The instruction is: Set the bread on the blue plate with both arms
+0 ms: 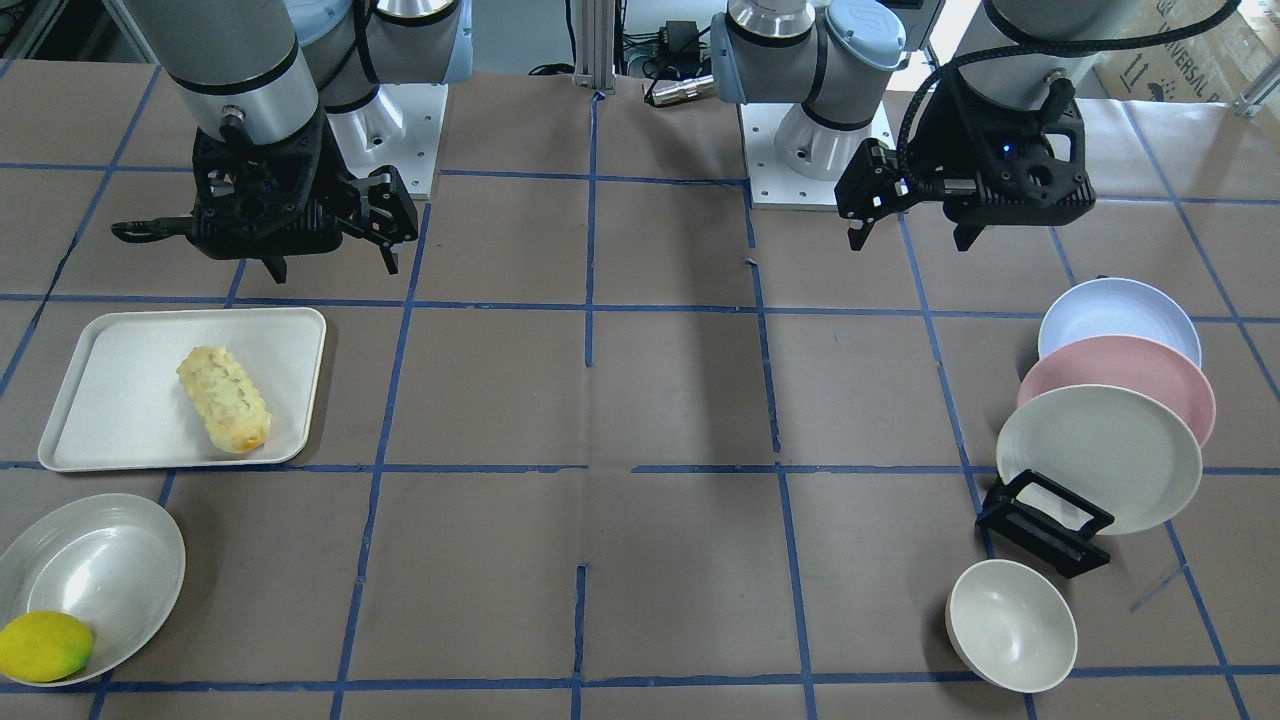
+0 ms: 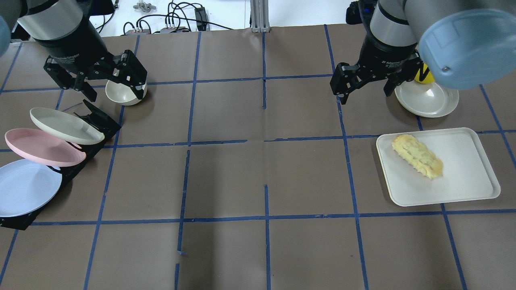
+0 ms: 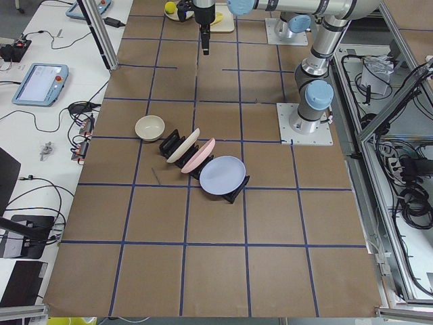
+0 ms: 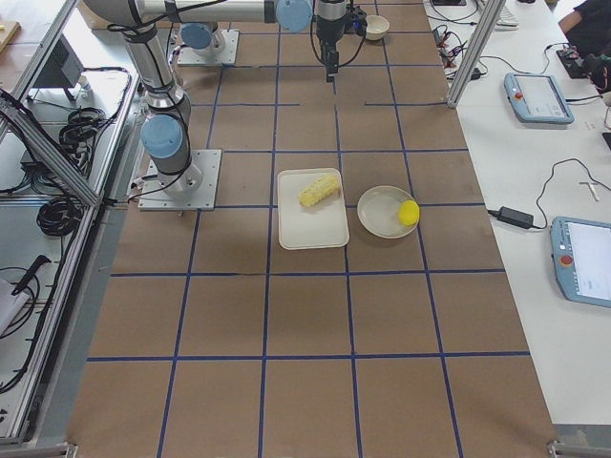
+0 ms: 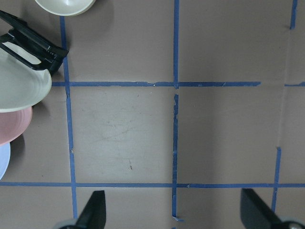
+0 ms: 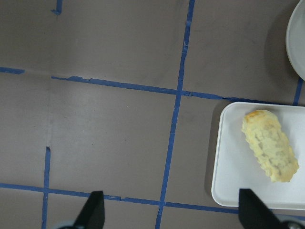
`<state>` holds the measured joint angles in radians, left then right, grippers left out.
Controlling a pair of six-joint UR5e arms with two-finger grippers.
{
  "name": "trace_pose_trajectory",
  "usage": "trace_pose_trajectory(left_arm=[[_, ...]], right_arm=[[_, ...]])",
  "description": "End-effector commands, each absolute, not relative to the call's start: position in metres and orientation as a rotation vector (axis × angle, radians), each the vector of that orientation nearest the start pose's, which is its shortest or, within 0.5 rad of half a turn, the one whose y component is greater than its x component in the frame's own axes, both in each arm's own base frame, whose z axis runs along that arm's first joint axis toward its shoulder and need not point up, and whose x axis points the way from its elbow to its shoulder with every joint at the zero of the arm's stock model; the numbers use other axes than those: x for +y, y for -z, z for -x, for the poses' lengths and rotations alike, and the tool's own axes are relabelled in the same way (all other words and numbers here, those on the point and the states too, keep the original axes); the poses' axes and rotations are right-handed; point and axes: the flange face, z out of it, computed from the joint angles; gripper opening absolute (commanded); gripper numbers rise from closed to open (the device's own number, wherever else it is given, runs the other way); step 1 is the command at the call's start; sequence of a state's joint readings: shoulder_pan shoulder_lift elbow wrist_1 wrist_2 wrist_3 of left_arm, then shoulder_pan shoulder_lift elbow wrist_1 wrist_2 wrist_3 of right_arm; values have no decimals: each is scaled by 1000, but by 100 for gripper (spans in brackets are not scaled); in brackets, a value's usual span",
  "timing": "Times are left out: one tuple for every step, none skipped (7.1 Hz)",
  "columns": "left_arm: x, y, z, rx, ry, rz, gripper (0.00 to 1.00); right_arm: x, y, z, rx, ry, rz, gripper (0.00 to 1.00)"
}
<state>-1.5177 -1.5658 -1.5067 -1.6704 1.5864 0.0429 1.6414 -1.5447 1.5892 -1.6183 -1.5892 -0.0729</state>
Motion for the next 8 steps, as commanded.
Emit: trace_pose_trajectory(left_arm=[[-490, -513, 106, 3124, -44, 12, 100], [-489, -515, 106, 3124, -37, 12, 100], [-489, -515, 107, 3129, -37, 14, 100], [-490, -514, 106, 3126, -37, 12, 100], [-491, -513, 106, 3123, -40, 19, 100], [-488, -516, 106, 3121, -35, 16, 100], [-486, -517, 106, 3121, -33, 14, 100], [-485, -517, 105, 3122, -30, 7, 100]], right_arm=[[-492, -471, -167, 3152, 5, 228, 100], [-493, -470, -167, 3152, 2, 228, 100], [-493, -470, -167, 3151, -2, 232, 100], [-496, -455, -155, 3148, -59, 266, 100], [-498, -425, -126, 3125, -101, 480, 99], [-497, -396, -93, 3125, -110, 443, 99], [-485, -370, -75, 3111, -102, 516, 99], [-480, -337, -41, 3118, -25, 580, 99]])
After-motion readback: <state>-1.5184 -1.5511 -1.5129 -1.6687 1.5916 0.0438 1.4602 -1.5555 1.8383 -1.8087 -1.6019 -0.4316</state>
